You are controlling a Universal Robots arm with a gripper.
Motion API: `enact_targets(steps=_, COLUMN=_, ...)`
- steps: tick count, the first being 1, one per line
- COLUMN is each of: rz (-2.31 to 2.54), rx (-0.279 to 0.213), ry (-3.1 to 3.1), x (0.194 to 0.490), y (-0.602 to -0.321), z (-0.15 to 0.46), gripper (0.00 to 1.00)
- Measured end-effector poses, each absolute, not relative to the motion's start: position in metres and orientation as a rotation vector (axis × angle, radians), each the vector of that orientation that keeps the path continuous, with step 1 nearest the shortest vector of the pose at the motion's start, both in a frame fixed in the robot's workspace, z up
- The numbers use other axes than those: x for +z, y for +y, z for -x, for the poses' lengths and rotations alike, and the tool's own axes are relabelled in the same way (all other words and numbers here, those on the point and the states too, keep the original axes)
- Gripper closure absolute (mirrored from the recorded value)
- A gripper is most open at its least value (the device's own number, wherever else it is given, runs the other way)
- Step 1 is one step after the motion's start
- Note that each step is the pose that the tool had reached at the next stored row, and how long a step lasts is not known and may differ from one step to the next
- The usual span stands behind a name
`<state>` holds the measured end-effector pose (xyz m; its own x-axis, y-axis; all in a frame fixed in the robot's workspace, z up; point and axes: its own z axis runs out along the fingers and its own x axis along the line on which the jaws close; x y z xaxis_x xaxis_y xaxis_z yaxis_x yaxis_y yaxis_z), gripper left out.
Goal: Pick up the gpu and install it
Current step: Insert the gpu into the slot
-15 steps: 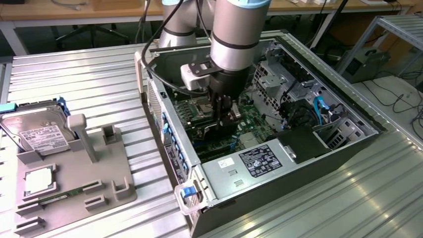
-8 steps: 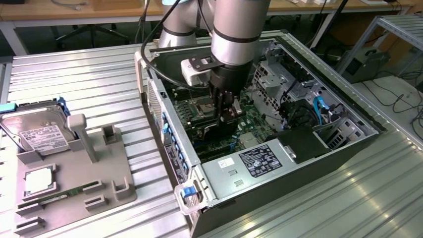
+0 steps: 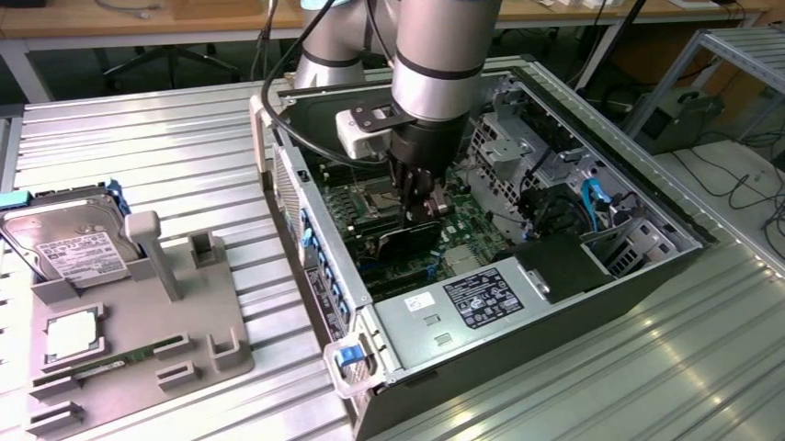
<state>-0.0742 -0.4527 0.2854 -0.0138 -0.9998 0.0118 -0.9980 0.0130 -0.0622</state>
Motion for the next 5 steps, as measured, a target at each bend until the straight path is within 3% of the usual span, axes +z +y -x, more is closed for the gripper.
enact_targets(steps=5, rz=2.181, rx=-0.082, ry=2.210, x=0.2854, y=-0.4527, z=0.0742, gripper=0.89)
